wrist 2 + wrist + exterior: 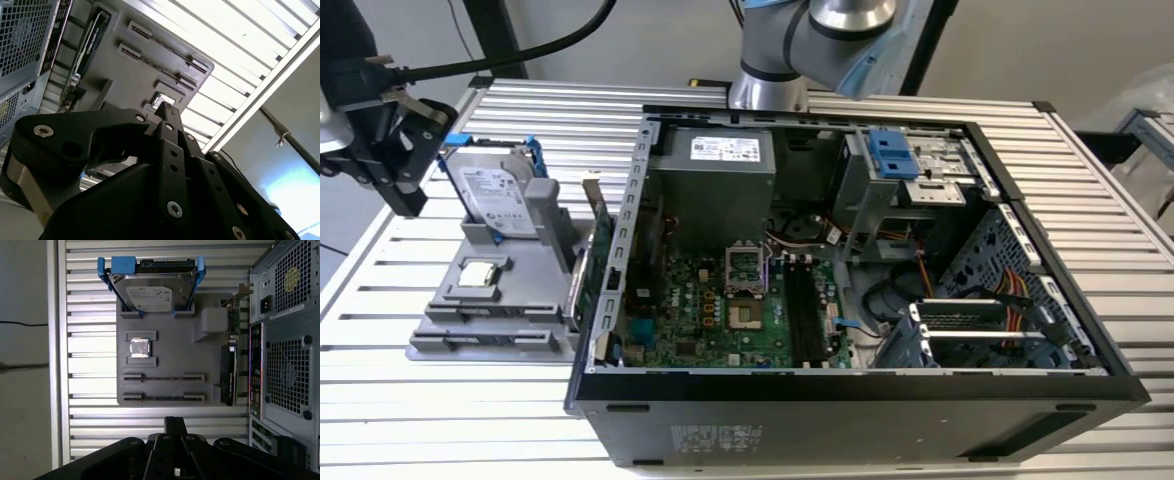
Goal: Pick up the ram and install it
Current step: 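Pick up the ram and move it above insertion slot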
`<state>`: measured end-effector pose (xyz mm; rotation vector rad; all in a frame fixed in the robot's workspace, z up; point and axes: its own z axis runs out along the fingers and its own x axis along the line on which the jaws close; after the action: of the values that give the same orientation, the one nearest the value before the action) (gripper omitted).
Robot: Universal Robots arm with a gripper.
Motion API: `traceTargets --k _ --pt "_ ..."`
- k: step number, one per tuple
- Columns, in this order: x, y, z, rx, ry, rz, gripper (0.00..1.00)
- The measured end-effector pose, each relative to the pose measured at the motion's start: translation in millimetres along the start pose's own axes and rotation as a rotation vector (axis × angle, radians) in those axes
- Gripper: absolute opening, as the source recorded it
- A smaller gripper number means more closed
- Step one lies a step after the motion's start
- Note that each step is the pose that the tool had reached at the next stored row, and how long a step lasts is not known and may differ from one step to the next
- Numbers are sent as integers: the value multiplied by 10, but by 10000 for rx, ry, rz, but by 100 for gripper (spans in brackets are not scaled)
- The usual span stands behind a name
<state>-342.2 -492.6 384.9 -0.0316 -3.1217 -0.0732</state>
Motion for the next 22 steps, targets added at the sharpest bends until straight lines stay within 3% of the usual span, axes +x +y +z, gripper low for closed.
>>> traceTargets --k 22 --pt "1 0 0 28 71 -1509 0"
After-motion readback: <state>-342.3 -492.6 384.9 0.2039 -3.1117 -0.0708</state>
